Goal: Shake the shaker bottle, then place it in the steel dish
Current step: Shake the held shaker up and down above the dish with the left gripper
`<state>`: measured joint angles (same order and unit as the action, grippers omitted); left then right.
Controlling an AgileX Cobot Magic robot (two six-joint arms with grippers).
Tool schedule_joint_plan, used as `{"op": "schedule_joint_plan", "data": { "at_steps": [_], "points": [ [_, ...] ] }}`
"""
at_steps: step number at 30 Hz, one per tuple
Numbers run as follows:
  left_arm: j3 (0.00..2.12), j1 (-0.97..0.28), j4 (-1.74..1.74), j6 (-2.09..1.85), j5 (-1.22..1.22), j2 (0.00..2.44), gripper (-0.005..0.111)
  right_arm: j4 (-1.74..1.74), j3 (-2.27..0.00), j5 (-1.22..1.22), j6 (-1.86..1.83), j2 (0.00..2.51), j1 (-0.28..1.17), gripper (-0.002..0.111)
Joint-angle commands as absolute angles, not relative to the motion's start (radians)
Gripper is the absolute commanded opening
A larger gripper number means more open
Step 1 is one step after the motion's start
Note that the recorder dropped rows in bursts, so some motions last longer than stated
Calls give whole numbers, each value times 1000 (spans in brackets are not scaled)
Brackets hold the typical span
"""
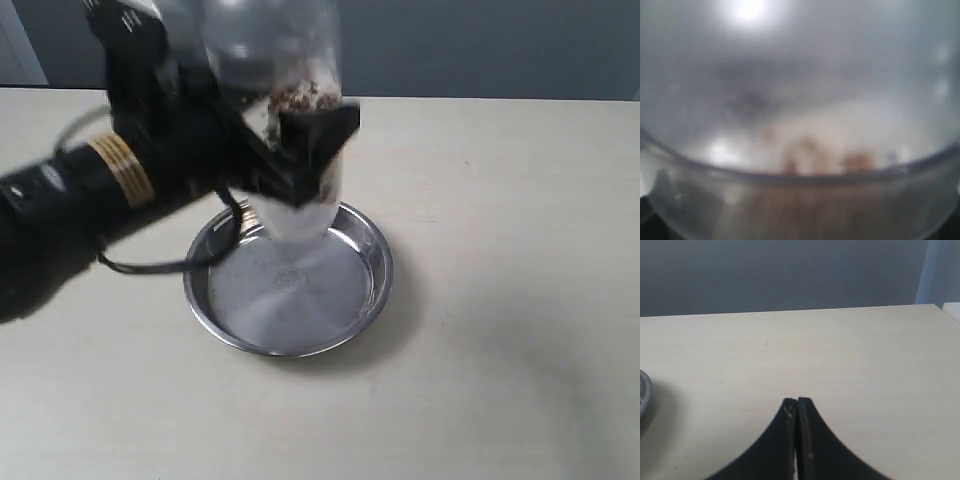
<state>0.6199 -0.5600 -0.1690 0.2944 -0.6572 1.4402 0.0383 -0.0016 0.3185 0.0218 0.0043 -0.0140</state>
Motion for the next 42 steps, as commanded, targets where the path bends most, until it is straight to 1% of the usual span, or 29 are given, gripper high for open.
{"op": "schedule_joint_plan", "data": {
  "at_steps": [1, 3, 6, 9, 11, 12, 16, 19, 20, 22, 25, 27, 30, 31, 33, 34, 36, 39, 40, 42],
  "points": [
    [599, -564, -200, 381, -675, 1483, 0, 38, 0, 307, 20, 0, -10, -1],
    [654, -564, -290, 391, -694, 1358, 0, 38, 0, 307, 20, 0, -10, -1],
    [696, -564, -307, 351, -592, 1273, 0, 38, 0, 307, 20, 0, -10, -1],
    [627, -564, -268, 333, -518, 1388, 0, 38, 0, 307, 20, 0, -10, -1],
    [588, -558, -206, 335, -565, 1498, 0, 38, 0, 307, 20, 0, -10, -1],
    [585, -558, -200, 342, -595, 1511, 0, 38, 0, 307, 20, 0, -10, -1],
    [639, -563, -365, 459, -758, 1358, 0, 36, 0, 307, 20, 0, -10, -1],
    [683, -563, -374, 381, -664, 1263, 0, 36, 0, 307, 20, 0, -10, -1],
    [673, -561, -328, 353, -609, 1279, 0, 36, 0, 307, 20, 0, -10, -1],
    [621, -561, -240, 313, -548, 1386, 0, 36, 0, 307, 20, 0, -10, -1],
    [573, -561, -161, 300, -613, 1564, 0, 36, 0, 307, 20, 0, -10, -1],
    [582, -565, -225, 354, -650, 1553, 0, 36, 0, 307, 20, 0, -10, -1],
    [630, -567, -322, 397, -705, 1408, 0, 36, 0, 307, 20, 0, -10, -1],
    [656, -569, -334, 397, -690, 1335, 0, 36, 0, 307, 20, 0, -10, -1],
    [666, -569, -311, 384, -644, 1279, 0, 36, 0, 307, 20, 0, -10, -1],
    [655, -569, -302, 382, -610, 1287, 0, 36, 0, 307, 20, 0, -10, -1],
    [614, -569, -264, 359, -555, 1378, 0, 36, 0, 307, 20, 0, -10, -1],
    [573, -567, -126, 305, -561, 1536, 0, 36, 0, 307, 20, 0, -10, -1],
    [576, -569, -127, 336, -575, 1546, 0, 36, 0, 307, 20, 0, -10, -1],
    [592, -579, -235, 412, -617, 1492, 0, 36, 0, 307, 20, 0, -10, -1]
  ]
}}
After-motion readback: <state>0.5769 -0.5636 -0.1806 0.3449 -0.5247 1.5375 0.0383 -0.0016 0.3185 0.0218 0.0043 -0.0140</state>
